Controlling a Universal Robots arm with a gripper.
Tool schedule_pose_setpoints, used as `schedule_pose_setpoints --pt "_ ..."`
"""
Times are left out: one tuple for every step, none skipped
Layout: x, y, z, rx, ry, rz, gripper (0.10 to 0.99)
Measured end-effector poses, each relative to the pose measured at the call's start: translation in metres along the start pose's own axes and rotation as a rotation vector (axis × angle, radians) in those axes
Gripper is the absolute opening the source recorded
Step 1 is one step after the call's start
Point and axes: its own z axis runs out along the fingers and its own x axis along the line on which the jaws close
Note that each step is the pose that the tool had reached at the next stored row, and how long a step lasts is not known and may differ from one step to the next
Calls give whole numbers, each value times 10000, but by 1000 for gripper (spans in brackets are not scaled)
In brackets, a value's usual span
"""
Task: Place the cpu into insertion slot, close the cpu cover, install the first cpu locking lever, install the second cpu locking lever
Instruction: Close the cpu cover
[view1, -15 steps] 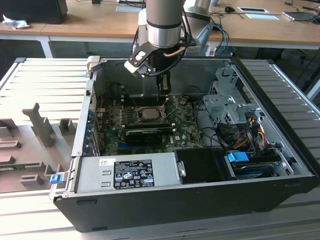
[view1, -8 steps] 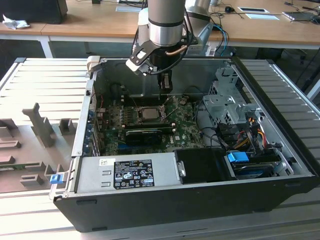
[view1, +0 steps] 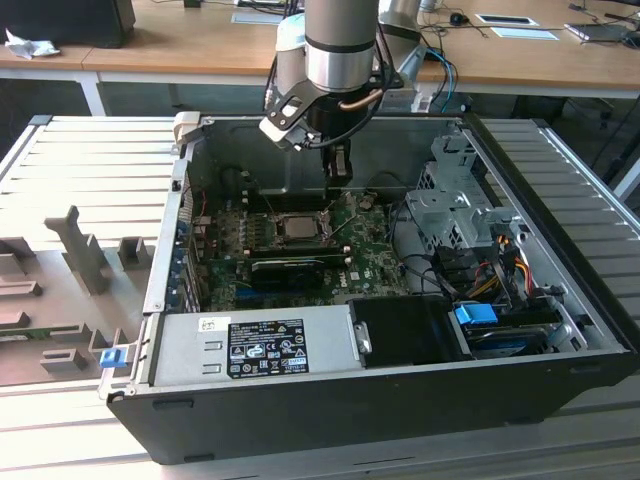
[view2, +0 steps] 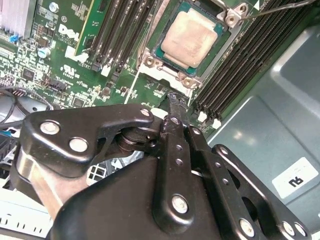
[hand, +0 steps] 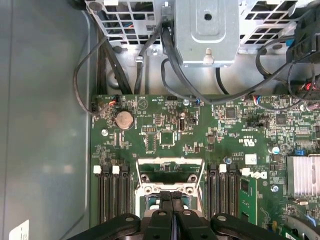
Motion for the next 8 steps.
schedule_pose_setpoints --pt "0 12 1 -1 0 0 106" --pt "0 23 1 0 0 0 106" --pt "0 34 1 0 0 -1 106" --pt "0 47 2 0 0 -1 106" --pt "0 57 2 0 -1 -1 106" --pt "0 70 3 0 -1 -1 106" --pt "1 78 3 0 -1 -1 106" --pt "1 85 4 0 0 0 106"
